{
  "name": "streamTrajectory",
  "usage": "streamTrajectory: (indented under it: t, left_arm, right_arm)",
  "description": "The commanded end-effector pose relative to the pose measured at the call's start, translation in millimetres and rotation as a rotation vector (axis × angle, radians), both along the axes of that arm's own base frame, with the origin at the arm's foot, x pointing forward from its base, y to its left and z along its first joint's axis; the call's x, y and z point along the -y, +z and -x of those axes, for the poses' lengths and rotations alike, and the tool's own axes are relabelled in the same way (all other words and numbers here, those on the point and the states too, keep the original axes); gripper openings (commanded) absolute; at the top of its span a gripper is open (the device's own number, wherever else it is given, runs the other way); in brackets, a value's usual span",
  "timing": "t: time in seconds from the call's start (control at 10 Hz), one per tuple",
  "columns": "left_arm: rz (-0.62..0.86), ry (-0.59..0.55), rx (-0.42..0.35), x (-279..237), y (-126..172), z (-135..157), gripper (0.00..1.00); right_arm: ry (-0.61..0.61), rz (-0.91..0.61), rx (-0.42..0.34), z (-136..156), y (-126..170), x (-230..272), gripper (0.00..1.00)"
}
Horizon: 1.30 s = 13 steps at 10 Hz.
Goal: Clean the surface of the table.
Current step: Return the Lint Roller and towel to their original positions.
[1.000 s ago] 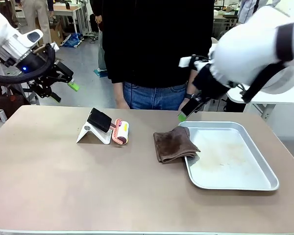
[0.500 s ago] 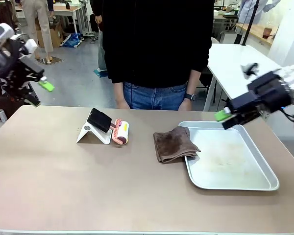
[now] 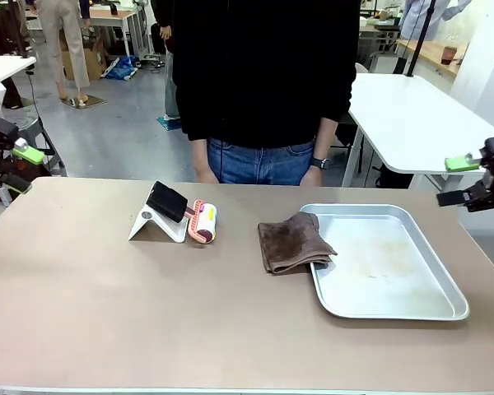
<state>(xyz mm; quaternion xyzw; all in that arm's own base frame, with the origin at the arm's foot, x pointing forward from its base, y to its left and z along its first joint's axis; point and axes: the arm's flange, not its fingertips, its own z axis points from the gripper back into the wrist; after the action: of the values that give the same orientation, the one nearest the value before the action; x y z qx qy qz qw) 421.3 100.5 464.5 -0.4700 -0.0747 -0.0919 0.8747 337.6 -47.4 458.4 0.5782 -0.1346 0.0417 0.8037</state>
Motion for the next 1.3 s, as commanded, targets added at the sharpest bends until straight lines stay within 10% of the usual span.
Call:
streamTrajectory:
  t: [0.0, 1.2]
  left_arm:
    - [0.141, 0.079, 0.051, -0.3, 2.0, 3.2, 1.00]
    - [0.000, 0.000, 0.000, 0.0, 0.0, 0.0, 1.00]
  right_arm:
    - [0.044, 0.046, 0.031, 1.4, 7.0, -13.0, 1.00]
    - [0.044, 0.046, 0.031, 1.4, 7.0, -13.0, 1.00]
